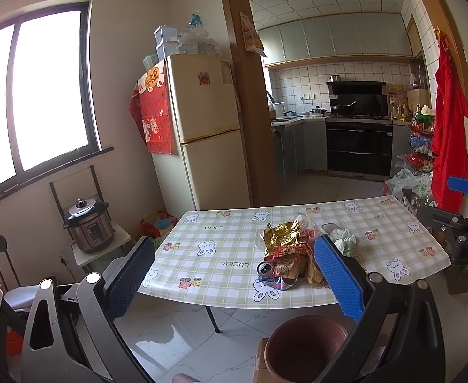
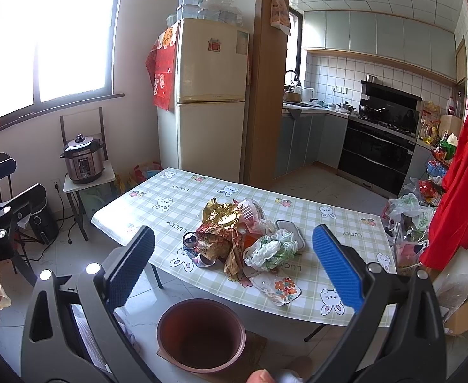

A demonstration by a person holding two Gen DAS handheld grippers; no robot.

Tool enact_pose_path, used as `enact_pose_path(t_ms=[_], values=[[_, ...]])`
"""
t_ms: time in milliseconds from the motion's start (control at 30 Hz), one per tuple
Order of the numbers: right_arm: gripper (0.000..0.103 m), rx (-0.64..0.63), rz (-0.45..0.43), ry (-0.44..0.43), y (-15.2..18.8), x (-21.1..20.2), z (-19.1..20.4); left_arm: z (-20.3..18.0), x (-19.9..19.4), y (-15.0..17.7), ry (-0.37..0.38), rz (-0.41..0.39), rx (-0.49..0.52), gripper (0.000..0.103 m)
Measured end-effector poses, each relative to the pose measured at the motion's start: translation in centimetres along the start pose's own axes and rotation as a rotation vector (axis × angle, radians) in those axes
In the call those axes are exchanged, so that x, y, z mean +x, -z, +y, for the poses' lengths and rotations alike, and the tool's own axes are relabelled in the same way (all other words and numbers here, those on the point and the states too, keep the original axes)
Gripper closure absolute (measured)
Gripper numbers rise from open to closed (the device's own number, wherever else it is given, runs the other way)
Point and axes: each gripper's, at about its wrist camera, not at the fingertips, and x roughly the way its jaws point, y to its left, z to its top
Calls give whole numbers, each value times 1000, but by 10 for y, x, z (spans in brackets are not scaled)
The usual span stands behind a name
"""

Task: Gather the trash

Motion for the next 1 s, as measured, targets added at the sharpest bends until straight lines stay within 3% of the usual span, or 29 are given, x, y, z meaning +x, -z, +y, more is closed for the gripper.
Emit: enact_pose_path(t_ms=[1000], values=[[5, 1, 1, 9, 2, -1, -1, 1, -2, 3, 3, -8, 2, 5]])
